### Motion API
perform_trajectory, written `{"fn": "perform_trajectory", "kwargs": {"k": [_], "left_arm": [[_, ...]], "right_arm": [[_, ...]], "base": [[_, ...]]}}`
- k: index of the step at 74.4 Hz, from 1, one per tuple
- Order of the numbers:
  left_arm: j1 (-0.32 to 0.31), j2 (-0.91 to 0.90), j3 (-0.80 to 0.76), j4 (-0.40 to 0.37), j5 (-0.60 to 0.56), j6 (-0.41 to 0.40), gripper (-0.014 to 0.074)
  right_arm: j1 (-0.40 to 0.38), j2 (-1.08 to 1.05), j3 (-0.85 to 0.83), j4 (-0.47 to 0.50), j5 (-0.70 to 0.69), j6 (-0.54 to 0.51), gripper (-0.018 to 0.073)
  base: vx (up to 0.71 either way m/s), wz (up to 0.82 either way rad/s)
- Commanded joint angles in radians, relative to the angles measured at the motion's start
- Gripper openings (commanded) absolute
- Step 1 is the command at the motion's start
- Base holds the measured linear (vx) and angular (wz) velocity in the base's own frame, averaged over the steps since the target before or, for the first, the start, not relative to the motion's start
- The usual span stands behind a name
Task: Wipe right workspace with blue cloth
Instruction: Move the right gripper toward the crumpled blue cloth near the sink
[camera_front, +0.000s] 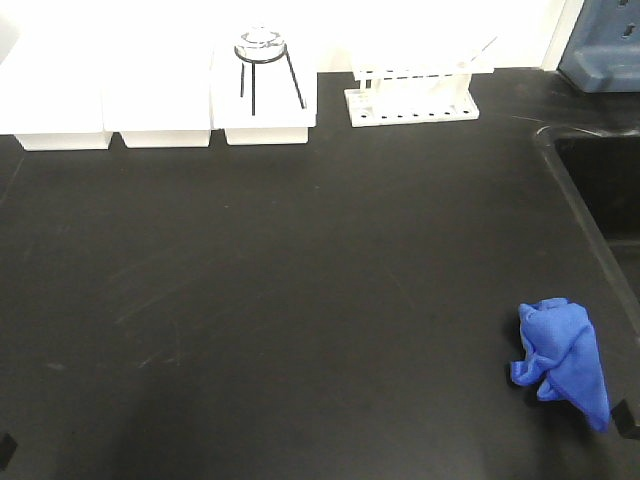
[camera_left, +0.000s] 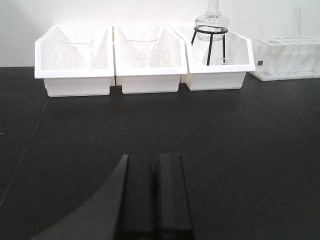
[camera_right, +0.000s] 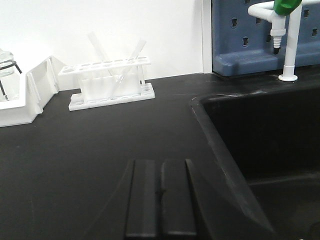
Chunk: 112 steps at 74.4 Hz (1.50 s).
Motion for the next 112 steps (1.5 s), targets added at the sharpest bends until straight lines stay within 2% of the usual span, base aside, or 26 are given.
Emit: {"fn": "perform_trajectory", "kwargs": {"k": [1,49,55,67,73,77,78,88,91,99,112], "left_arm": [[0.003,-0.01,-0.025,-0.006,-0.082,0.001,-0.0006],[0.003,-0.01,-0.025,-0.006,-0.082,0.001,-0.0006],[0.003,-0.01,-0.025,-0.006,-0.082,0.001,-0.0006],[0.003,-0.01,-0.025,-0.006,-0.082,0.001,-0.0006],[0.003,-0.01,-0.025,-0.006,-0.082,0.001,-0.0006],[0.003,-0.01,-0.025,-0.006,-0.082,0.001,-0.0006],[0.003,-0.01,-0.025,-0.006,-0.082,0.001,-0.0006],[0.003,-0.01,-0.025,-0.006,-0.082,0.001,-0.0006],[0.003,-0.01,-0.025,-0.006,-0.082,0.001,-0.0006],[0.003,-0.01,-0.025,-0.006,-0.082,0.001,-0.0006],[0.003,-0.01,-0.025,-0.006,-0.082,0.001,-0.0006]], "right_arm": [[-0.008,-0.007,0.017,0.0,-0.083,-0.001,-0.0008],[-0.008,-0.007,0.017,-0.008,-0.1,-0.007,-0.0008],[-0.008,-0.007,0.015,-0.008,-0.17,-0.007,-0.0008],[-0.008,-0.007,-0.016,-0.007,-0.404,-0.007,-0.0008],[-0.008,-0.002,-0.094,-0.007,-0.413,-0.007,-0.0008],[-0.008,0.027,-0.173,-0.007,-0.374,-0.007,-0.0008],[-0.008,0.205,-0.431,-0.008,-0.174,-0.031,-0.0008],[-0.008,0.445,-0.685,-0.007,0.088,-0.063,-0.0008],[-0.008,0.514,-0.759,-0.007,0.213,-0.063,-0.0008],[-0.008,0.656,-0.908,-0.004,0.385,-0.06,-0.0008],[-0.008,0.793,-1.01,0.034,0.48,-0.057,-0.0008]], "base": [[0.0,0.0],[0.0,0.0],[0.0,0.0],[0.0,0.0],[0.0,0.0],[0.0,0.0],[0.0,0.0],[0.0,0.0],[0.0,0.0],[0.0,0.0],[0.0,0.0]]}}
